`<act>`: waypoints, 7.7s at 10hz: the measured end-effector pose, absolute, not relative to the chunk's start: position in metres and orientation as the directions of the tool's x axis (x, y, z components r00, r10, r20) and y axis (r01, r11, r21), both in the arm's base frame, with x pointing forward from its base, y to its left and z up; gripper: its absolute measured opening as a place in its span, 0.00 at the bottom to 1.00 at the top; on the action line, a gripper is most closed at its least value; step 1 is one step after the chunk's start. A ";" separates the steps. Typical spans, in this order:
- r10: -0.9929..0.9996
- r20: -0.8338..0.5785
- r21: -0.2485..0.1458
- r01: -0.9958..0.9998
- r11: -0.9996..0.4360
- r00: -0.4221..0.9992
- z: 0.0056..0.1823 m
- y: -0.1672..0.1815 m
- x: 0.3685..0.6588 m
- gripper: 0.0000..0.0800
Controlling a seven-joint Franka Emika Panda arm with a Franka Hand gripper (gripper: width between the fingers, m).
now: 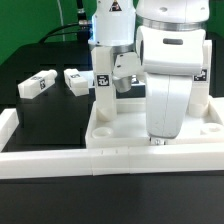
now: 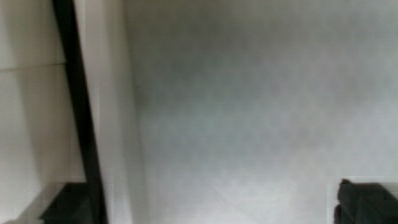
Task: Assemble desk
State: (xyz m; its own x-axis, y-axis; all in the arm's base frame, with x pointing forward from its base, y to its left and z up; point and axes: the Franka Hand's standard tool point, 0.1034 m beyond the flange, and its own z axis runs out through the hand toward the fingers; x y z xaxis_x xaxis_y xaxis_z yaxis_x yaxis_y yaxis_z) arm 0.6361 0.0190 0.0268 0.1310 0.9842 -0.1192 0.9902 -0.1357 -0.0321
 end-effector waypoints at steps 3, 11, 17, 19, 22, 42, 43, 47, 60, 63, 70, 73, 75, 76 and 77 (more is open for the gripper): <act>0.980 -0.121 -0.036 0.986 -0.164 0.158 0.080 0.008 0.633 0.81; 0.838 -0.134 0.005 0.845 -0.534 0.530 0.119 -0.041 0.626 0.81; 0.495 -0.115 0.045 0.503 -0.863 0.861 0.154 -0.084 0.572 0.81; 0.497 -0.114 0.046 0.504 -0.862 0.860 0.154 -0.083 0.573 0.81; 0.489 -0.127 0.021 0.495 -0.869 0.863 0.161 -0.093 0.542 0.81; 0.325 -0.541 -0.075 0.340 -0.937 0.776 0.051 -0.096 0.408 0.81; 0.325 -0.542 -0.075 0.341 -0.937 0.775 0.051 -0.096 0.408 0.81; 0.285 -0.575 -0.058 0.309 -0.949 0.767 0.045 -0.115 0.395 0.81; 0.284 -0.615 -0.048 0.325 -0.945 0.736 0.026 -0.117 0.391 0.81; 0.274 -0.648 -0.032 0.335 -0.942 0.710 0.025 -0.115 0.393 0.81; 0.276 -0.653 -0.034 0.337 -0.941 0.705 0.022 -0.115 0.384 0.81; 0.264 -0.673 -0.041 0.321 -0.946 0.691 0.019 -0.115 0.373 0.81; 0.261 -0.665 -0.046 0.310 -0.950 0.700 0.016 -0.117 0.371 0.81; 0.262 -0.665 -0.046 0.311 -0.949 0.700 0.016 -0.117 0.371 0.81; 0.261 -0.665 -0.046 0.311 -0.949 0.699 0.015 -0.117 0.371 0.81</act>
Offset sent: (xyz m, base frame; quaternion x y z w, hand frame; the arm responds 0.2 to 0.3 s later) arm -0.0213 -0.0405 0.0713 0.0326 -0.0417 0.0031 0.9986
